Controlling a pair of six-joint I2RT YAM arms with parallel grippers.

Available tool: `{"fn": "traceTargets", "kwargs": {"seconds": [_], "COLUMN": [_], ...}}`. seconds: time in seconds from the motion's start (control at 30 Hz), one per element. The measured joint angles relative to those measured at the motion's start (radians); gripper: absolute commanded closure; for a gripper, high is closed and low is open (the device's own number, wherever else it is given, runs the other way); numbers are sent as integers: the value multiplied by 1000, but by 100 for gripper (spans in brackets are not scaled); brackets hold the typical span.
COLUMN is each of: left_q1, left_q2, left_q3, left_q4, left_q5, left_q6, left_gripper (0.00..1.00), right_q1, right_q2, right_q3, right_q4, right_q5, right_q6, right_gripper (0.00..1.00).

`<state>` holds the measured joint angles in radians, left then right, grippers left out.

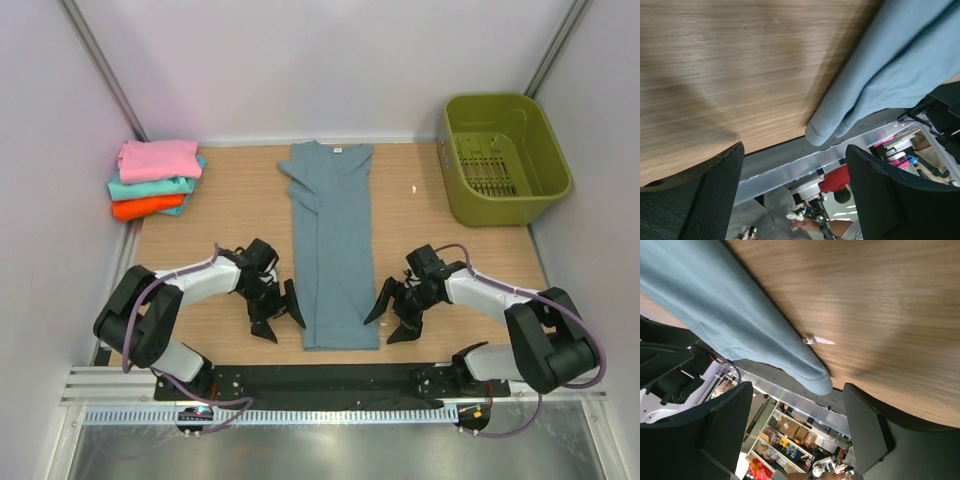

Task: Fold and stack the t-shirts
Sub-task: Fold the tshirt

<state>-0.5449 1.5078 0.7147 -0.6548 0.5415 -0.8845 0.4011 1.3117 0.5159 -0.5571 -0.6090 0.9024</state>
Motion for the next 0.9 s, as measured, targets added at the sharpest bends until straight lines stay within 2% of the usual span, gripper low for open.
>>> {"fn": "traceTargets", "kwargs": {"seconds": [0.07,0.2,0.43,0.57,0.63,0.67,0.73,0.9], "left_q1": [0,-1,-11,-30,-42,-48,-58,-66], "left_q2": [2,22,83,87,87,88,92,105], "left_q3": [-30,-65,-69,-69,-69,-69,-69,-69], "left_q4": [40,116,221,248,257,262,270,276], "left_q5": [9,42,105,110,107,104,91,80], "left_q6": [-34,-106,-183,-200,-207,-209,-210,-211], "left_gripper": [24,44,47,50,58,70,73,88], "right_q1": [11,32,57,78,83,84,85,88], "right_q2": [19,33,71,76,76,75,72,67], "right_q3": [-3,-11,-15,-26,-32,-34,-39,-51], "right_q4": [16,24,39,74,90,97,107,134], "right_q5": [1,8,-7,-17,-19,-19,-18,-1], "right_q6": [10,18,38,59,65,65,65,56], "right_gripper": [22,25,31,39,42,43,48,78]}}
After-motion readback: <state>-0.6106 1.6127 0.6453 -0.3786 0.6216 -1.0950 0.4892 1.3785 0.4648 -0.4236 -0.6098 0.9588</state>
